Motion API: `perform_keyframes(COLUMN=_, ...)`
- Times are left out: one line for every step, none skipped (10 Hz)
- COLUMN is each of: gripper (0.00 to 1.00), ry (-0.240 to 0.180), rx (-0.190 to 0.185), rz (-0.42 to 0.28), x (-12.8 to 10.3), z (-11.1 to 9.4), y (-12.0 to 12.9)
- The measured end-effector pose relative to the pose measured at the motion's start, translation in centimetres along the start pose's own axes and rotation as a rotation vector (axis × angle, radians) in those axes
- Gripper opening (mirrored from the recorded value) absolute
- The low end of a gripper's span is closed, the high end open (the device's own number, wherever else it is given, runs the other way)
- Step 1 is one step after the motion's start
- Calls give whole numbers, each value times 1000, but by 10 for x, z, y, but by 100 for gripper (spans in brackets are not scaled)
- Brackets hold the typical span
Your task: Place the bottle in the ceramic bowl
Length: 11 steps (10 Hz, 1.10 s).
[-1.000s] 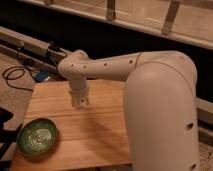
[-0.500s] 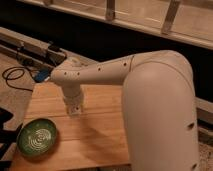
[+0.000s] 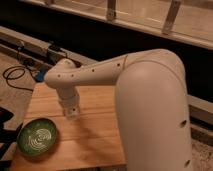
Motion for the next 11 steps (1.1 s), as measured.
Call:
perform_keyframes(gripper=0, ry=2, rx=20, rz=-29, x=8, z=2, y=10)
perform_keyframes(gripper=0, ry=7, rx=40, rz=-77, x=24, z=7, y=35)
perform_keyframes(gripper=0, ry=10, rx=57, rz=-121, x=38, z=11, y=57)
perform_keyframes(gripper=0, ry=14, rx=68, rz=-159, x=50, z=14, y=76)
perform_keyframes(gripper=0, ry=18, rx=79, rz=-204, x=62, z=18, y=96)
perform_keyframes(gripper=0, ry=23, rx=94, rz=-264, x=72, z=22, y=119)
perform_keyframes(gripper=0, ry=29, rx=108, rz=-316, x=79, z=25, y=139)
perform_keyframes(gripper=0, ry=33, rx=130, rz=-392, x=80, z=30, y=165)
perform_keyframes(gripper=0, ry=37, rx=146, rz=-444, x=78, z=33, y=182)
perform_keyframes(gripper=0, ry=35, rx=157, rz=-478, x=73, z=35, y=193)
perform_keyframes(gripper=0, ry=32, rx=165, rz=-489, x=69, z=35, y=197)
